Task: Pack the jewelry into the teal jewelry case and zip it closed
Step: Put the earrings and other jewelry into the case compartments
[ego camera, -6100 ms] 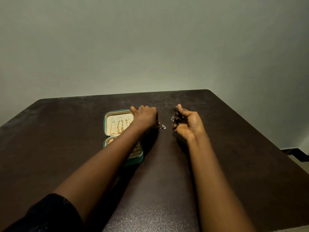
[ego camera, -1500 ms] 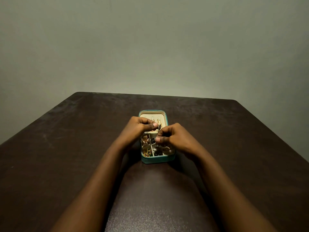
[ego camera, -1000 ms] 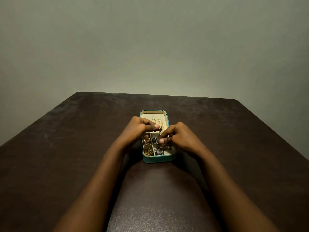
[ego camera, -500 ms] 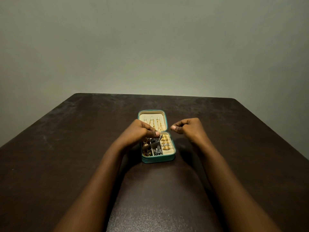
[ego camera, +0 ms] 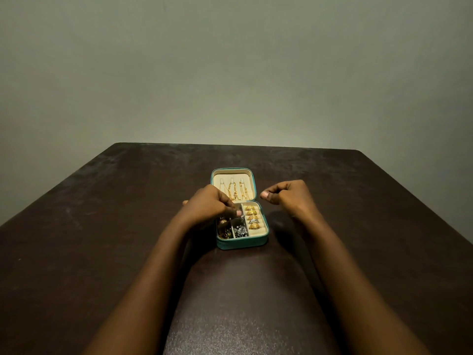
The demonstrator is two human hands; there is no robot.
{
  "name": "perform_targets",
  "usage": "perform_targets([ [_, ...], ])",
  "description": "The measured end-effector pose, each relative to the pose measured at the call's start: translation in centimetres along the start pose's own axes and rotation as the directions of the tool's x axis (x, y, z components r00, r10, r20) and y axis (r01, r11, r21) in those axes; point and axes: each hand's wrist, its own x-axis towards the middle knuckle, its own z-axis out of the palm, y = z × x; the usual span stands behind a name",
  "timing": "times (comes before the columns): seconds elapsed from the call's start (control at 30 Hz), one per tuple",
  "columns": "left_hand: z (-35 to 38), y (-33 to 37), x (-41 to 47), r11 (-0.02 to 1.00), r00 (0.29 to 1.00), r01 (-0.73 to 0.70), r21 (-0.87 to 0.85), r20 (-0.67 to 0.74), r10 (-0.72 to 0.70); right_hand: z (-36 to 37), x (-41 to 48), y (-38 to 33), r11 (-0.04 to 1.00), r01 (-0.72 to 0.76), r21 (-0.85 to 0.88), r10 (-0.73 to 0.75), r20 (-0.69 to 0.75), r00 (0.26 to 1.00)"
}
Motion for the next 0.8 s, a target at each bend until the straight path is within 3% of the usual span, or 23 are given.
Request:
perform_targets([
  [0.1, 0.05, -0.04, 0.05, 0.996, 1.0, 0.003, 0.089, -0.018, -0.001, 0.03, -0.04, -0.09, 1.0, -0.005, 0.001, 0.005, 0.006, 1.0],
  [0.4, -0.15, -0.35, -0.05, 0.994, 0.993, -0.049, 0.098, 0.114, 0.038, 0.15, -0.11, -0.13, 1.0, -0.003, -0.016, 0.003, 0.017, 1.0],
  [0.8, 0.72, -0.31, 0.1, 0.996, 0.994, -0.056, -0.064, 0.093, 0.062, 0.34, -0.21, 0.0, 1.0, 0.001, -0.01, -0.001, 0.031, 1.0],
])
